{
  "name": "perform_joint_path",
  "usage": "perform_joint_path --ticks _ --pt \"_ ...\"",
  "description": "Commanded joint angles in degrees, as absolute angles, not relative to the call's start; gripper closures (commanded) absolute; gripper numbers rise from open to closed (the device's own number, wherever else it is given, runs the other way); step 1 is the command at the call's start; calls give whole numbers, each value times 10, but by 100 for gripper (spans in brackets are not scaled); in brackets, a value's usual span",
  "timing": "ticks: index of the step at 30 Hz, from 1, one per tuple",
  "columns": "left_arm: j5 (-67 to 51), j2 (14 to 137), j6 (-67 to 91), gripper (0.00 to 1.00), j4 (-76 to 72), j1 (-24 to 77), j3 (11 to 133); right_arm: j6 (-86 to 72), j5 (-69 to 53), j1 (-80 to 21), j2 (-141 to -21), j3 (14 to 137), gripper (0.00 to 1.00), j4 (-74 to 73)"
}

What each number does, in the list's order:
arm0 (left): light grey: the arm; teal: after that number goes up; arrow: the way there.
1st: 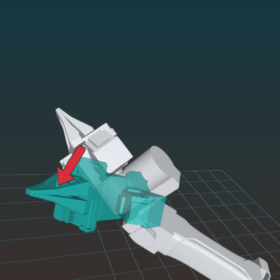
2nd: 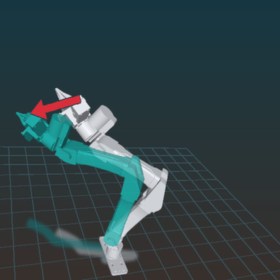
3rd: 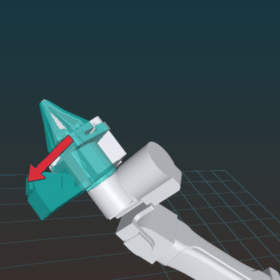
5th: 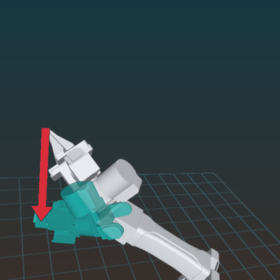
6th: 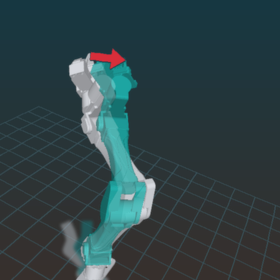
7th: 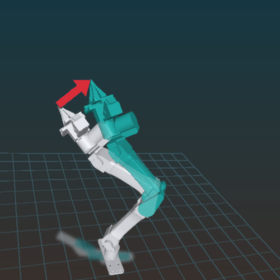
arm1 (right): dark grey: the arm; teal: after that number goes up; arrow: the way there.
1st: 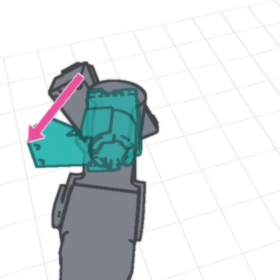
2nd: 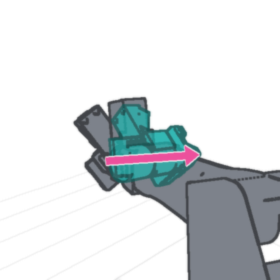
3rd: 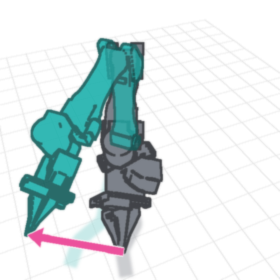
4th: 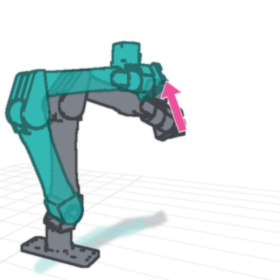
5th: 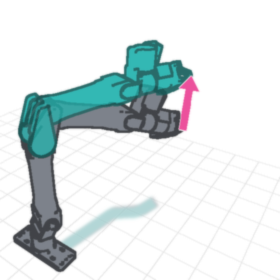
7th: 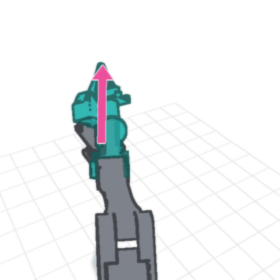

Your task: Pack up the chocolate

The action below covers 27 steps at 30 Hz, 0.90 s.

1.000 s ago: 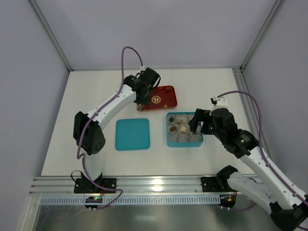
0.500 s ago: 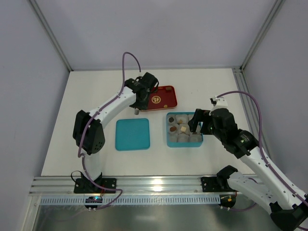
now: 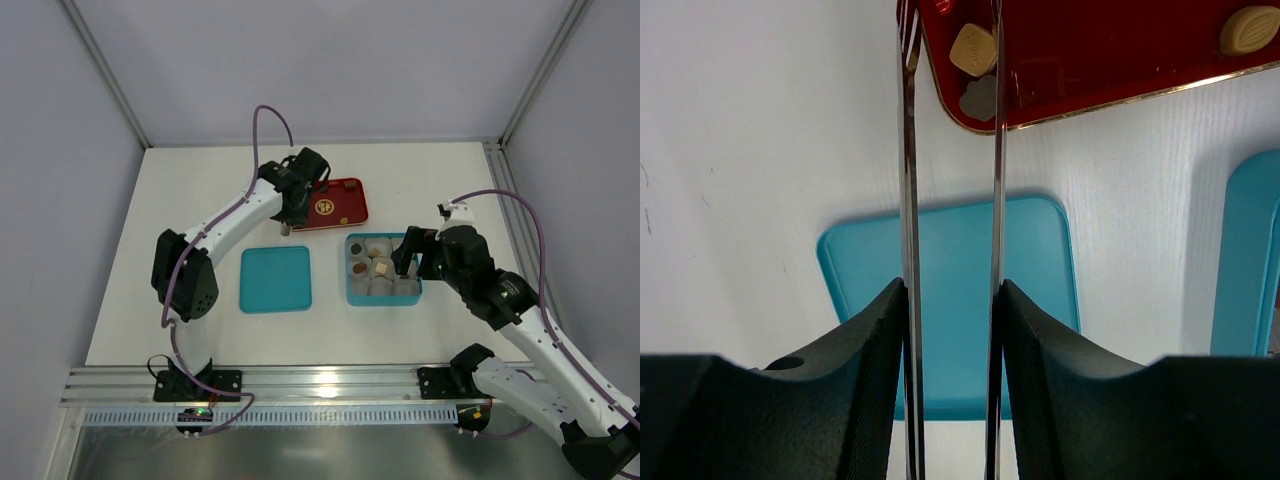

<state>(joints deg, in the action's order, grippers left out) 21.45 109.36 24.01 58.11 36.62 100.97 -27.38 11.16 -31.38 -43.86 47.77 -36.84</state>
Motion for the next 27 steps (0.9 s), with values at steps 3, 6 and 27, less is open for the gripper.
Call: perform_joint_path --ticks 3,6,27 --pt "217 1070 243 60 569 362 1038 -279 109 -313 -435 477 0 -346" --pt "214 1075 243 60 569 362 1038 -279 109 -313 -436 475 0 -346" --pt "213 1106 243 60 568 357 1045 -274 113 -312 -437 470 0 -347"
